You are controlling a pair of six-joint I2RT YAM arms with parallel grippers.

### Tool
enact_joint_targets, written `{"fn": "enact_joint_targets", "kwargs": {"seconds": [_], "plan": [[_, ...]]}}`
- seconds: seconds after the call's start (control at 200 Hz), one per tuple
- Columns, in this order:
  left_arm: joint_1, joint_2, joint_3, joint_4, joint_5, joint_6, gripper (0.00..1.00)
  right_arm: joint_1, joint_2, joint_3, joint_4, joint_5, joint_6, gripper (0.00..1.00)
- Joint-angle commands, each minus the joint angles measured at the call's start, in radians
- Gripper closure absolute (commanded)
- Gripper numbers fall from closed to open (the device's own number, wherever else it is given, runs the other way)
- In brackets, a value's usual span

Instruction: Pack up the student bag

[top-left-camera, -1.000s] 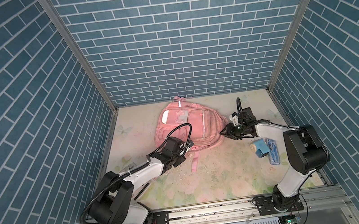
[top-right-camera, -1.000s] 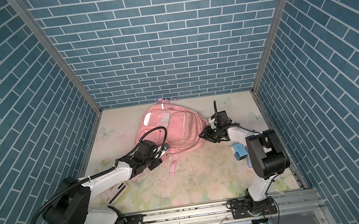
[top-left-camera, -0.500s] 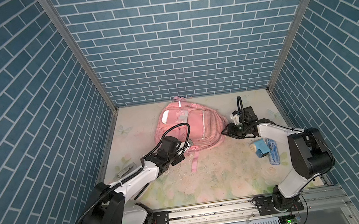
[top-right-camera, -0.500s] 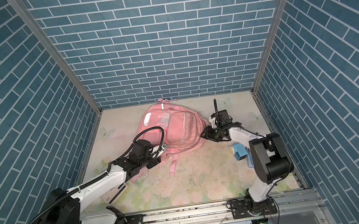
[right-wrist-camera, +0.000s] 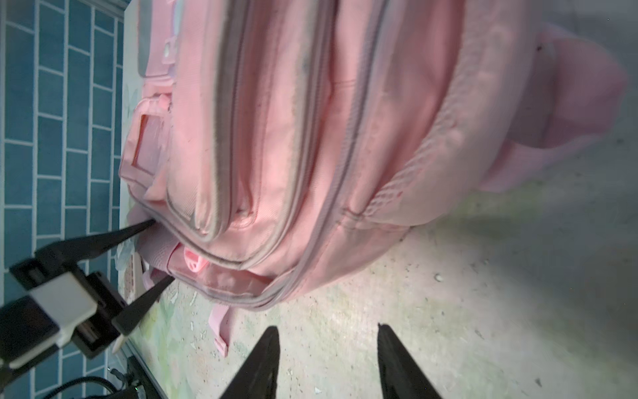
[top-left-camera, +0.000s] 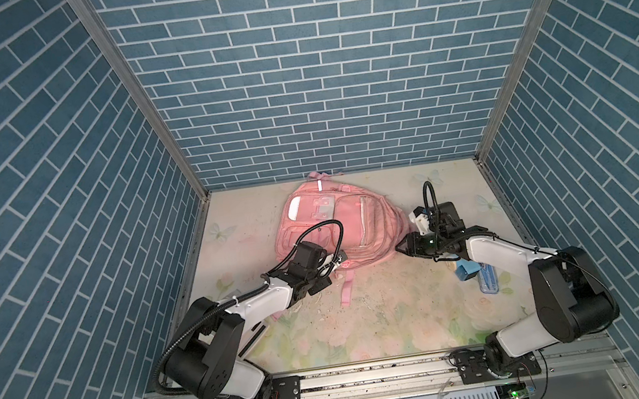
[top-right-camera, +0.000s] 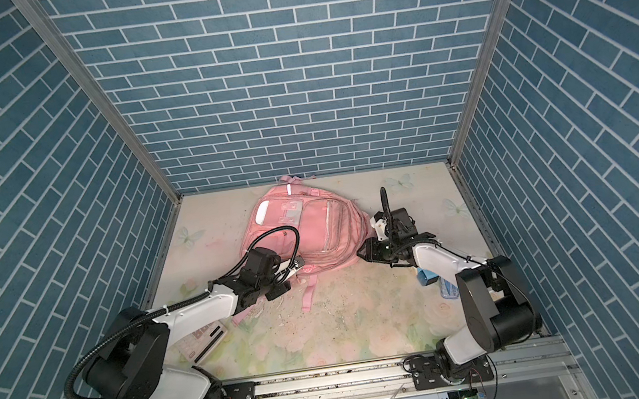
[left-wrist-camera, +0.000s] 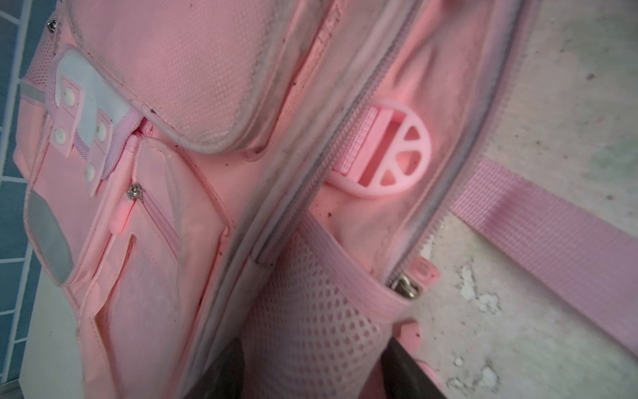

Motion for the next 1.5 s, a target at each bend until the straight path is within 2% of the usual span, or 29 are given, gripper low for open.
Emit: {"fn": "enact_joint_targets", "kwargs": {"seconds": [0.0, 0.09, 0.215, 0.355, 0.42, 0.515, 0.63, 0.85, 0.985, 1.24, 1.495], "plan": [[0.005, 0.021, 0.028, 0.044, -0.004, -0.041, 0.40, 0.022, -0.054, -0.011, 0.058, 0.015, -0.131, 0.54], [0.003, 0.026, 0.030, 0.036, 0.010, -0.057, 0.51, 0.041, -0.087, -0.027, 0.076, 0.024, -0.194, 0.58], [-0.005, 0.015, 0.037, 0.004, 0.064, -0.079, 0.77, 0.073, -0.161, -0.078, 0.145, -0.013, -0.276, 0.63], [-0.015, 0.007, 0.106, -0.097, 0.199, -0.166, 1.00, 0.121, -0.289, -0.177, 0.304, -0.038, -0.324, 0.68], [-0.016, 0.007, 0.147, -0.128, 0.285, -0.247, 1.00, 0.162, -0.350, -0.245, 0.404, -0.036, -0.380, 0.69], [-0.022, -0.001, 0.176, -0.122, 0.346, -0.387, 1.00, 0.233, -0.431, -0.349, 0.539, 0.002, -0.475, 0.69], [-0.046, -0.030, 0.176, -0.074, 0.358, -0.508, 1.00, 0.314, -0.463, -0.445, 0.659, 0.120, -0.551, 0.69], [-0.105, -0.042, 0.213, -0.023, 0.341, -0.676, 1.00, 0.477, -0.382, -0.467, 0.743, 0.396, -0.671, 0.66], [-0.160, -0.044, 0.221, -0.005, 0.302, -0.699, 1.00, 0.553, -0.315, -0.491, 0.867, 0.561, -0.695, 0.64], [-0.195, -0.032, 0.234, 0.002, 0.287, -0.706, 1.00, 0.596, -0.167, -0.487, 0.992, 0.664, -0.734, 0.64], [-0.197, -0.030, 0.253, 0.009, 0.291, -0.694, 1.00, 0.602, -0.081, -0.473, 1.038, 0.622, -0.711, 0.65]]}}
